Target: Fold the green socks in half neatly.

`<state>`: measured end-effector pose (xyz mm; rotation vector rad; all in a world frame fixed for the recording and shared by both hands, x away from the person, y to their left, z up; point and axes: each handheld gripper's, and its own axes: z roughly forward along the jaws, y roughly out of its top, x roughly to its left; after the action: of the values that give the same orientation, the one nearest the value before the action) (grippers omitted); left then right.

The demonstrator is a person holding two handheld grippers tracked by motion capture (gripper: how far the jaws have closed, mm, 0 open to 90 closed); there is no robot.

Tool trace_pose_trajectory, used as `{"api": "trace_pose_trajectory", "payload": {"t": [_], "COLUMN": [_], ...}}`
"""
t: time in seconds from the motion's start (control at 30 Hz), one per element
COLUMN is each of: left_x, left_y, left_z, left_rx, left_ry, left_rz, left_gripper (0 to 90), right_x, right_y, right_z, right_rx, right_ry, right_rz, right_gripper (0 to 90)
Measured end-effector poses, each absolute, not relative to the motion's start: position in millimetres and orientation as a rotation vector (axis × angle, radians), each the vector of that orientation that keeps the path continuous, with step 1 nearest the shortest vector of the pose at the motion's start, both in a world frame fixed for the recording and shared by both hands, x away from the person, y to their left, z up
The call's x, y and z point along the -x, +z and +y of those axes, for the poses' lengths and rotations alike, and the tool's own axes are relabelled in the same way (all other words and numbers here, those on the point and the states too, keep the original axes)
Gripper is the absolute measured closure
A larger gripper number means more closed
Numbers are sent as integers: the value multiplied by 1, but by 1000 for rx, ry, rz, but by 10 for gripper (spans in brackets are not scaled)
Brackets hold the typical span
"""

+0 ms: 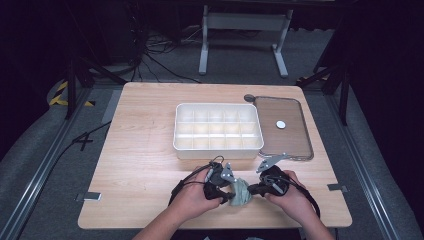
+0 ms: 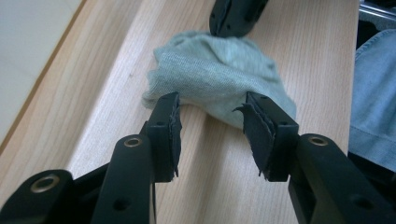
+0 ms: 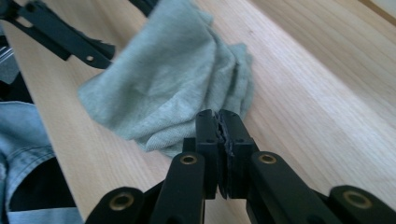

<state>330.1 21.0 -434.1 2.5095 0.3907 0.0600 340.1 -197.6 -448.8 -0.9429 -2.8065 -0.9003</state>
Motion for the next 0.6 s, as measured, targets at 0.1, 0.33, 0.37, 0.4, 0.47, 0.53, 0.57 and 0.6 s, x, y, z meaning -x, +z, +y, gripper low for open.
{"api": "trace_pose_trajectory", "payload": {"t": [0.1,0.33,0.37,0.4,0.47,0.53,0.57,0.6], "left_x": [-329,-329,-329,-329,-331,-331,-331,-331], "left_y": [-434,-437,-438,-439,-442,-444,-444,-444], "left_z": [20,17,17,17,18,18,18,17], "left_rx": [-2496,-2510,-2511,-2511,-2491,-2484,-2490,-2491], "left_ry": [64,45,44,39,18,15,24,26], "left_rz": [372,323,308,310,319,312,303,293], "left_gripper": [566,559,558,556,554,552,550,547], "right_x": [-337,-330,-329,-330,-330,-331,-331,-331], "right_y": [-451,-455,-455,-455,-456,-456,-456,-456], "right_z": [-189,-172,-172,-172,-174,-174,-174,-175], "right_rx": [914,859,863,866,866,872,873,872], "right_ry": [-898,-902,-900,-902,-906,-906,-905,-905], "right_rz": [-2793,-2789,-2788,-2782,-2771,-2762,-2760,-2759], "right_gripper": [870,871,870,867,860,856,854,849]}}
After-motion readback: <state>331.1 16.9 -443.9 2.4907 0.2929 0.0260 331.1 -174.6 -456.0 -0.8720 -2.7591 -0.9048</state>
